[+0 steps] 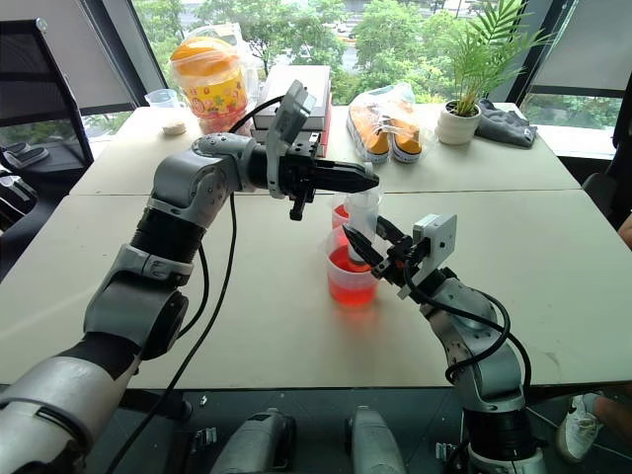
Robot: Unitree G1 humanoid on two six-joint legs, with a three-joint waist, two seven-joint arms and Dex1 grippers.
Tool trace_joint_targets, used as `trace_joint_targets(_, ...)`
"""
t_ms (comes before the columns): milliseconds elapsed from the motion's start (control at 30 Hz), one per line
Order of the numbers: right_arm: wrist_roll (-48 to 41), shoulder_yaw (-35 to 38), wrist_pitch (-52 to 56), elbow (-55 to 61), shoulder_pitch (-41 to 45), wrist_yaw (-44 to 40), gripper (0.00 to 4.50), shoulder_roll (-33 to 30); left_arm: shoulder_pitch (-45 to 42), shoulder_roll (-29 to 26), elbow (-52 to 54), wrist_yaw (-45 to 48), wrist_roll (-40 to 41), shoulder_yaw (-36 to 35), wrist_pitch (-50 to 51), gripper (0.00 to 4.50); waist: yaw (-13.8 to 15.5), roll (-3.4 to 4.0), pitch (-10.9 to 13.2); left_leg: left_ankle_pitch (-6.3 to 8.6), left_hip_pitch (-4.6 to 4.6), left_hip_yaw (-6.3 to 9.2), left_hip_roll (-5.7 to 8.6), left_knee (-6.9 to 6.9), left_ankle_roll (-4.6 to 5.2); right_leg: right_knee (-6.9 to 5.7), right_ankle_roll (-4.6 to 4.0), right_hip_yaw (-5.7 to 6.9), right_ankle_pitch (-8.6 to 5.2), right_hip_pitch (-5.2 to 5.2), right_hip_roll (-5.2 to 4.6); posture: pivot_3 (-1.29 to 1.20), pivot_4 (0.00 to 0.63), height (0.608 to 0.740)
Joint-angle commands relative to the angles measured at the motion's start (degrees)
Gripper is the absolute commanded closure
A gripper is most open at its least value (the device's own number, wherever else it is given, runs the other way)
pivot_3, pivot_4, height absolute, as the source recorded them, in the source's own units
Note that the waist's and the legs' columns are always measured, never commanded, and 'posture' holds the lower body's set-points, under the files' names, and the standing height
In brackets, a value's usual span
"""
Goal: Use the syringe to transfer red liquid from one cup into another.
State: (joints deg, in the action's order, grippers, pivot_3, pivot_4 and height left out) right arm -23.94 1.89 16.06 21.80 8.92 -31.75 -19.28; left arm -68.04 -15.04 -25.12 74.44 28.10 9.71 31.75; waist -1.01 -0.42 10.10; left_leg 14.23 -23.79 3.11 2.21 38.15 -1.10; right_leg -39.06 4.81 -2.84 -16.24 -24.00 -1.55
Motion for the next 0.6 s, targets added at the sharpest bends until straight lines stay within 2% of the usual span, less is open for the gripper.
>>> trace_joint_targets(33, -0.1, -2.8, 1.8, -0.5, -1.9, -2.2, 3.05, -0.9, -5.0, -0.8, 1.1, -2.0, 1.2, -6.2, -3.9, 4.47, 0.0, 0.00, 0.0, 0.00, 0.00, 0.00, 0.00, 0.00, 0.00, 0.00, 0.00, 0.00, 0.00, 0.00, 0.00, 0.00, 0.150, 0.740)
trace_joint_targets(600, -2.0, -1.3, 3.8, 2.7, 1.3, -0.1, 3.05, -0.4, -4.0, -0.6, 2.6, -2.2, 1.6, -6.0, -2.5, 4.47, 0.0, 0.00, 0.0, 0.00, 0.00, 0.00, 0.00, 0.00, 0.00, 0.00, 0.00, 0.00, 0.00, 0.00, 0.00, 0.00, 0.150, 0.740)
